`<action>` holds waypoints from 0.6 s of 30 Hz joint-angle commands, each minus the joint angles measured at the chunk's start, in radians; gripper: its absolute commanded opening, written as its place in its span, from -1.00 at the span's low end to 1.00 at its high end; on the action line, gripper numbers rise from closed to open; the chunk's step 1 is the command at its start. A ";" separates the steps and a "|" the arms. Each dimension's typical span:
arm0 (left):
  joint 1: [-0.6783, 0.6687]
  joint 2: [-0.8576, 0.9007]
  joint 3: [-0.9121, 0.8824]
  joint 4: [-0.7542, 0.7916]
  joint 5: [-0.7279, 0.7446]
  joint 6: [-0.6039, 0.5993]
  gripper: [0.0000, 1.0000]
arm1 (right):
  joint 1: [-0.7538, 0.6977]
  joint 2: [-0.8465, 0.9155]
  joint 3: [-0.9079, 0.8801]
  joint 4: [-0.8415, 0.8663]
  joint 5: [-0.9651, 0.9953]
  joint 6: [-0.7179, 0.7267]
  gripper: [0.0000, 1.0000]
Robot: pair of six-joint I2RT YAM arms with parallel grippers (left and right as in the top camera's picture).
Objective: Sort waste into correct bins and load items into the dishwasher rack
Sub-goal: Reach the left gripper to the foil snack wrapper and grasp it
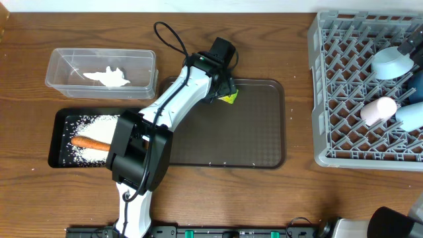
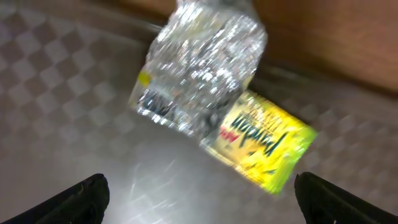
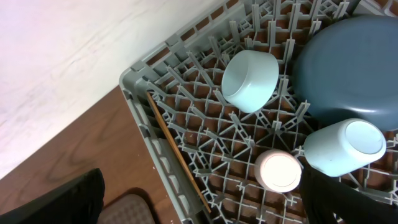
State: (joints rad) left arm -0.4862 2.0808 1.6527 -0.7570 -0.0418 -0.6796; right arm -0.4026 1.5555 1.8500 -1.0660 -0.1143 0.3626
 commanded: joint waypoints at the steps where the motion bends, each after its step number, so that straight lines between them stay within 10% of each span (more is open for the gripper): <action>1: 0.003 0.018 -0.009 0.032 -0.023 0.009 0.96 | 0.003 -0.002 -0.002 -0.002 0.010 -0.011 0.99; 18: 0.003 0.040 -0.009 0.232 -0.023 0.009 0.96 | 0.003 -0.002 -0.002 -0.001 0.010 -0.011 0.98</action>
State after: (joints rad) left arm -0.4862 2.0834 1.6497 -0.5346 -0.0448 -0.6796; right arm -0.4026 1.5555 1.8500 -1.0660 -0.1143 0.3626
